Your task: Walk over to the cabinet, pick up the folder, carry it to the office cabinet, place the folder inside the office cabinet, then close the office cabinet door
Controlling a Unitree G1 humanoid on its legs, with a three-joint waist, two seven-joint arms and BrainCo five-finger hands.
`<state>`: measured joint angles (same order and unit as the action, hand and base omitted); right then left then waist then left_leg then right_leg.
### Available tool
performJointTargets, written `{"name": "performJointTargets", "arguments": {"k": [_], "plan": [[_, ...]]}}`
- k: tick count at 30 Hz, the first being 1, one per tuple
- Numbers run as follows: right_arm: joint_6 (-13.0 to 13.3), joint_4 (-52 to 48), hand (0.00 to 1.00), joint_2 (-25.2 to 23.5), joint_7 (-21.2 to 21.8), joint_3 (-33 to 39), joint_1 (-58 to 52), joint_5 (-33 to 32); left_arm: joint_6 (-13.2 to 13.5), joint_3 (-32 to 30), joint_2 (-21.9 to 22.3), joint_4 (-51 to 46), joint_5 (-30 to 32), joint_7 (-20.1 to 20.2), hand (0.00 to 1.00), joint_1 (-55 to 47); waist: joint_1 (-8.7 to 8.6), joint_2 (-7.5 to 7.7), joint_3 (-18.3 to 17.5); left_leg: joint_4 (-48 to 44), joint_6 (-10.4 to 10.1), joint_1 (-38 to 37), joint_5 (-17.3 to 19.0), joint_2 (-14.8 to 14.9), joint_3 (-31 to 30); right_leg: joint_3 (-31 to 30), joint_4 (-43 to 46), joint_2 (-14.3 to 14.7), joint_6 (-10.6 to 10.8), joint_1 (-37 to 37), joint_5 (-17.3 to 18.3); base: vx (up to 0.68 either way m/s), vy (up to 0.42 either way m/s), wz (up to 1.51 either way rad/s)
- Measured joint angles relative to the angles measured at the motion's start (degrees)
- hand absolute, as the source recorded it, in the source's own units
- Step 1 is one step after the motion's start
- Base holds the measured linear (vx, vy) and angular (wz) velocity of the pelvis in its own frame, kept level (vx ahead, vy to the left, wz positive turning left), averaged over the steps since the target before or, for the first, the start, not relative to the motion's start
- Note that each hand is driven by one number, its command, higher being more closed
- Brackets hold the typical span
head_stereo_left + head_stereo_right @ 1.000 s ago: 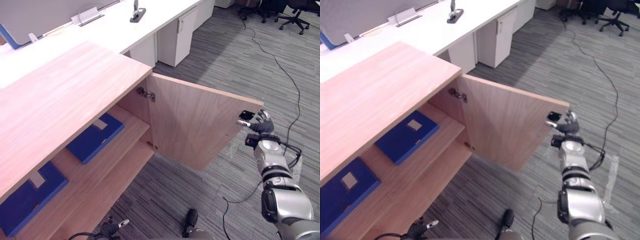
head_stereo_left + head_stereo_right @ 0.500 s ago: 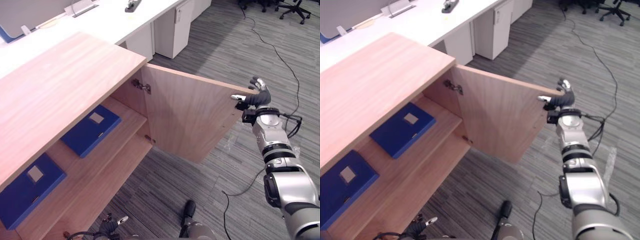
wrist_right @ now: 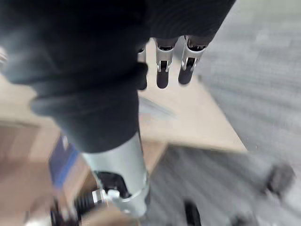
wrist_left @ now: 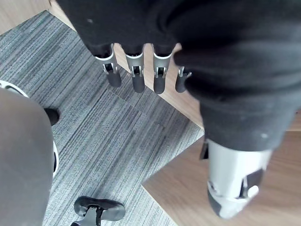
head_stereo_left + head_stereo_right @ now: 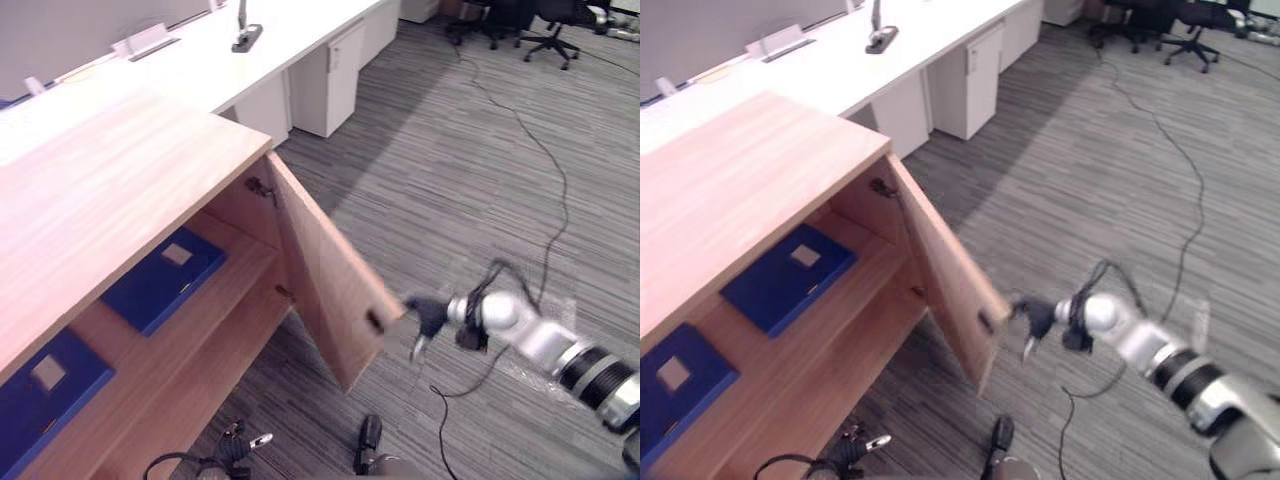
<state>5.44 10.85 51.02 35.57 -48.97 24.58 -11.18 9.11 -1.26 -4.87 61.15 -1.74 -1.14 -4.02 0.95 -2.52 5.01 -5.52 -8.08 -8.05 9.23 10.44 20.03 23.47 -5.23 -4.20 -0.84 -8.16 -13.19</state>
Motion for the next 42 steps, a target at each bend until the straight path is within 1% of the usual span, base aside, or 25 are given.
{"name": "performJointTargets", "arguments": {"k": [2,3,4,10,12,14,15,16,17,18,19,20,21,22,23,24,26,27,29,31,35,38,39,41,42], "plan": [[-1.21,0.12,0.0,-6.77,0.03,-0.58,0.06,0.84,-0.27,-0.43,-0.02,0.05,0.85,0.23,0.0,0.46,0.79,0.21,0.13,1.07,-0.01,-0.08,0.27,-0.38,-0.29,0.04,0.0,-0.29,0.24,-0.19,-0.4,-0.04,0.059,0.15],[-1.54,-0.05,0.0,-7.52,0.18,-0.78,0.2,1.23,-0.27,-0.57,-0.02,-0.23,1.17,0.35,0.0,0.72,1.93,0.34,0.21,1.24,0.03,-0.07,0.73,-0.67,-0.32,0.01,0.0,-0.57,0.43,-0.2,-0.74,-0.04,0.094,0.13],[-1.62,-0.06,0.0,-7.49,0.44,-0.94,0.42,1.23,-0.27,-0.96,-0.03,-0.73,1.19,0.35,0.0,0.59,2.32,0.35,0.18,1.24,0.05,-0.08,0.85,-0.88,-0.38,-0.07,0.0,-0.79,0.52,-0.19,-0.83,-0.01,0.112,0.07],[-3.38,-5.88,0.0,-1.44,1.03,-2.83,0.34,1.16,-0.84,-3.35,-2.77,-1.53,1.89,0.32,0.0,-0.75,2.65,4.08,-0.74,0.6,0.51,0.23,0.84,-2.47,-0.6,-1.03,0.04,-2.29,1.22,-0.54,-1.64,0.05,0.117,-0.04],[-3.83,-7.06,0.0,-0.02,1.38,-3.71,0.42,1.24,-0.84,-3.96,-2.78,-1.58,1.94,0.28,0.0,-0.69,3.09,4.61,-1.07,-0.67,0.74,0.84,0.69,-2.79,-1.18,-0.97,0.08,-2.87,1.22,-0.4,-1.64,0.08,0.084,0.06],[-3.86,-7.26,0.0,0.37,1.46,-4.5,0.29,1.31,-0.84,-4.42,-2.5,-1.68,1.94,0.18,0.0,-0.44,3.28,4.89,-1.08,-3.24,1.5,1.76,0.16,-3.66,-2.89,-0.41,0.17,-4.77,1.22,0.5,-1.63,0.08,0.105,0.31],[-4.01,-6.9,0.0,0.21,1.46,-4.38,-0.53,1.4,-0.81,-4.44,-2.01,-1.98,1.98,-0.01,0.0,0.08,3.51,5.87,-0.49,-5.56,2.43,3.69,2.34,-4.64,-5.93,0.25,0.4,-7.07,1.28,1.76,-1.6,0.03,0.163,0.7],[-4.03,-6.06,0.0,0.2,1.57,-4.07,-1.43,1.73,-0.73,-4.33,-0.91,-2.58,2.0,-0.1,0.0,0.32,3.79,4.97,-0.5,1.74,3.9,4.39,-0.27,-5.97,-9.06,1.96,1.76,-8.03,1.63,2.27,-1.31,0.01,0.177,0.83],[-4.03,-5.91,0.0,0.29,1.61,-3.42,-1.85,2.39,-0.74,-4.2,-0.34,-2.95,2.0,-0.19,0.0,0.58,3.84,3.94,-0.29,2.99,5.32,5.66,-4.65,-5.68,-10.21,2.5,3.44,-7.91,2.48,2.29,-0.46,-0.01,0.203,0.76],[-4.03,-3.46,0.0,-2.94,1.24,-1.28,-4.1,3.74,-0.77,-4.1,-0.35,-3.28,1.97,-0.76,0.0,0.54,4.82,4.67,0.14,1.4,6.06,5.89,-5.19,-6.88,-12.06,1.93,7.51,-10.18,2.84,1.76,2.06,0.02,0.175,1.07],[-3.35,-0.89,0.0,-6.1,0.42,2.08,-6.9,4.61,-0.78,-3.58,-0.26,-3.3,1.96,-1.46,0.0,0.55,4.44,4.65,0.16,0.76,6.23,6.84,-5.09,-7.13,-15.98,-1.65,12.41,-11.2,0.44,1.03,5.4,0.06,0.18,1.29],[-2.81,1.56,0.0,-8.34,0.08,3.64,-8.32,5.2,-0.78,-2.98,-0.41,-3.28,1.96,-1.8,0.0,0.6,4.12,4.64,0.24,0.41,6.47,7.34,-4.94,-7.26,-18.62,-4.75,14.84,-11.12,-0.73,1.02,7.9,0.06,0.056,2.03],[-2.0,7.93,0.0,-14.1,-1.9,7.3,-11.01,5.87,-0.76,-1.92,-0.91,-3.22,1.96,-2.36,0.0,0.63,3.32,4.93,0.13,-0.73,6.61,8.99,-4.83,-7.53,-24.7,-13.44,17.15,-9.03,-0.5,1.29,15.67,0.05,-0.018,1.94],[-1.75,11.57,0.0,-17.29,-3.16,9.18,-11.98,5.86,-0.74,-1.58,-1.06,-3.2,1.96,-2.54,0.0,0.73,3.01,5.12,0.09,-1.49,6.6,10.36,-4.84,-7.93,-28.09,-18.18,16.73,-7.07,-0.33,2.09,19.17,0.02,-0.129,2.62],[-1.3,19.49,0.0,-23.17,-6.33,14.25,-12.82,5.96,-0.78,-1.49,-1.1,-3.02,1.93,-2.93,0.0,1.24,2.53,5.56,0.66,-3.47,6.34,13.13,-4.99,-9.8,-34.31,-26.51,14.38,-3.5,0.39,4.01,22.52,0.04,-0.178,2.89],[-1.02,26.61,0.0,-27.07,-10.22,20.18,-13.45,6.24,-0.76,-1.47,-0.46,-2.46,1.72,-3.21,0.0,1.99,1.75,4.54,1.63,-5.66,6.0,15.04,-5.19,-11.81,-39.95,-29.62,14.48,-1.65,2.78,6.97,22.51,0.04,-0.16,2.71],[-0.94,35.32,0.0,-31.9,-15.54,27.58,-13.41,6.49,-0.57,-2.13,0.48,-2.75,1.05,-3.98,0.0,2.54,3.66,2.67,2.51,-6.0,5.23,15.15,-5.8,-12.1,-45.3,-29.89,18.79,-0.62,3.86,7.23,23.14,0.05,-0.112,1.88],[-0.41,39.1,0.0,-34.19,-18.04,30.21,-13.52,6.33,-0.54,-2.62,-0.11,-2.78,1.17,-4.22,0.0,1.84,3.81,2.0,2.1,-5.25,4.66,14.71,-6.61,-12.01,-48.06,-29.41,20.88,-0.21,3.92,7.64,24.42,0.05,-0.114,1.43],[0.08,43.07,0.0,-36.1,-20.68,32.68,-13.51,5.41,-0.51,-4.18,-0.56,-2.73,1.14,-4.49,0.0,1.45,3.9,2.4,1.84,-3.52,3.66,14.92,-7.78,-11.71,-50.78,-27.8,21.16,0.09,4.0,7.92,25.47,0.03,-0.147,0.98],[0.21,49.58,0.0,-38.39,-24.36,37.91,-13.04,2.71,-0.65,-7.26,-0.34,-1.87,0.85,-4.8,0.0,1.53,4.01,2.57,1.94,-0.44,2.38,15.86,-10.3,-10.78,-53.48,-24.19,18.94,0.57,3.84,8.79,26.13,-0.01,-0.173,0.82],[-0.07,55.26,0.0,-40.32,-27.53,42.02,-14.04,-1.97,-0.82,-10.86,-0.13,-0.79,-1.37,-5.37,0.0,0.78,4.12,2.53,1.89,0.92,0.67,15.93,-12.33,-9.12,-56.01,-19.46,16.06,2.37,3.04,11.96,25.63,-0.08,-0.14,0.69],[-0.02,57.97,0.0,-42.1,-29.22,45.79,-14.35,-6.25,-0.83,-11.71,0.02,-0.79,-3.81,-5.81,0.0,-0.04,4.59,2.46,1.89,3.81,-0.49,16.18,-16.02,-7.51,-57.92,-15.18,14.59,4.29,1.87,13.32,24.93,-0.12,-0.149,0.77],[-0.07,59.32,0.0,-42.77,-29.77,47.96,-14.5,-6.59,-0.83,-11.7,0.09,-0.83,-4.62,-5.89,0.0,-0.27,4.72,2.41,1.88,5.61,-0.16,16.4,-18.29,-7.04,-57.36,-12.44,14.54,4.59,1.6,13.49,24.77,-0.17,-0.136,1.05],[-0.18,60.51,0.0,-43.4,-30.74,52.26,-15.28,-6.28,-1.0,-11.7,0.08,-0.85,-5.51,-6.05,0.0,0.21,4.34,2.54,2.16,4.78,3.54,18.23,-18.03,-7.1,-48.54,-7.58,14.34,3.84,0.73,13.4,24.48,-0.14,-0.07,1.19],[-0.65,61.65,0.0,-43.61,-31.44,54.68,-15.81,-4.94,-1.22,-11.74,-0.29,-0.87,-5.66,-6.18,0.0,0.56,4.01,2.95,2.77,-1.97,5.2,21.58,-16.4,-7.05,-38.52,-4.33,14.67,2.49,0.72,13.52,24.47,-0.09,0.023,1.28]]}}
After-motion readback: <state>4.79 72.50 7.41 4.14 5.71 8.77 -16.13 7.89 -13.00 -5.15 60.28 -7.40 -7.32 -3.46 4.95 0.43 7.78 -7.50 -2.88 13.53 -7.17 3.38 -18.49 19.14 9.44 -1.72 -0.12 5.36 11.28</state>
